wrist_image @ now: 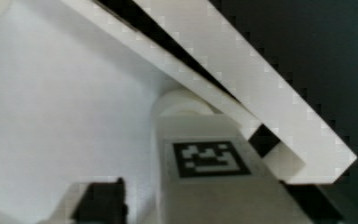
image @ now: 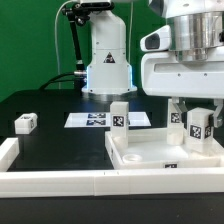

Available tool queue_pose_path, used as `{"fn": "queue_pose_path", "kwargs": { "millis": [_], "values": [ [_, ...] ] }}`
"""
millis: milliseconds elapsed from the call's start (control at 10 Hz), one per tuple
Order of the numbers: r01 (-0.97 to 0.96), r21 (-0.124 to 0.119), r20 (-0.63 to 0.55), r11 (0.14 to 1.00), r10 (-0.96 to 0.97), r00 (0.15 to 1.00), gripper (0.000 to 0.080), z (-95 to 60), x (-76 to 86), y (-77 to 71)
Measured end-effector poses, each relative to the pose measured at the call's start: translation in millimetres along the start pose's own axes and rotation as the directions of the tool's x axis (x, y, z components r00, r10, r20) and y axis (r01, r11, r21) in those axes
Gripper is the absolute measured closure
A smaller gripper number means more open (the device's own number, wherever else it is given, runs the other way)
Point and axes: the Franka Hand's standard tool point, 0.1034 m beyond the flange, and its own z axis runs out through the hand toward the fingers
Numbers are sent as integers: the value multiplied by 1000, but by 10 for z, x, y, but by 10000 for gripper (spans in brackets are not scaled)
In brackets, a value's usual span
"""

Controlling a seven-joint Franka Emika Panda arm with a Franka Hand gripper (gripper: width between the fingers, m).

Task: Assemble square table

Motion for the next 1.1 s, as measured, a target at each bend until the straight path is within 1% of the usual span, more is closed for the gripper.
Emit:
{"fn": "queue_pose_path", "kwargs": {
  "millis": [100,200,300,400,500,700,800,900,1000,1100],
  "values": [
    [59,-8,8,998,-59,998,332,-3,-10,1],
    [84,-7,10,996,-84,996,184,-17,-1,-15],
    [143,-7,11,990,-142,990,160,-17,-3,-16],
    [273,-10,10,962,-273,962,153,-13,-19,-22],
    [337,-9,12,942,-337,942,153,-9,-48,-37],
    [576,-7,29,818,-575,817,150,-19,-28,-20],
    [618,-6,30,786,-617,786,150,-17,-32,-21],
    [672,-6,31,741,-672,740,150,-18,-39,-25],
    [743,-10,30,669,-743,669,150,-21,-32,-25],
    [772,-9,31,636,-771,636,150,-18,-32,-23]
  ]
}}
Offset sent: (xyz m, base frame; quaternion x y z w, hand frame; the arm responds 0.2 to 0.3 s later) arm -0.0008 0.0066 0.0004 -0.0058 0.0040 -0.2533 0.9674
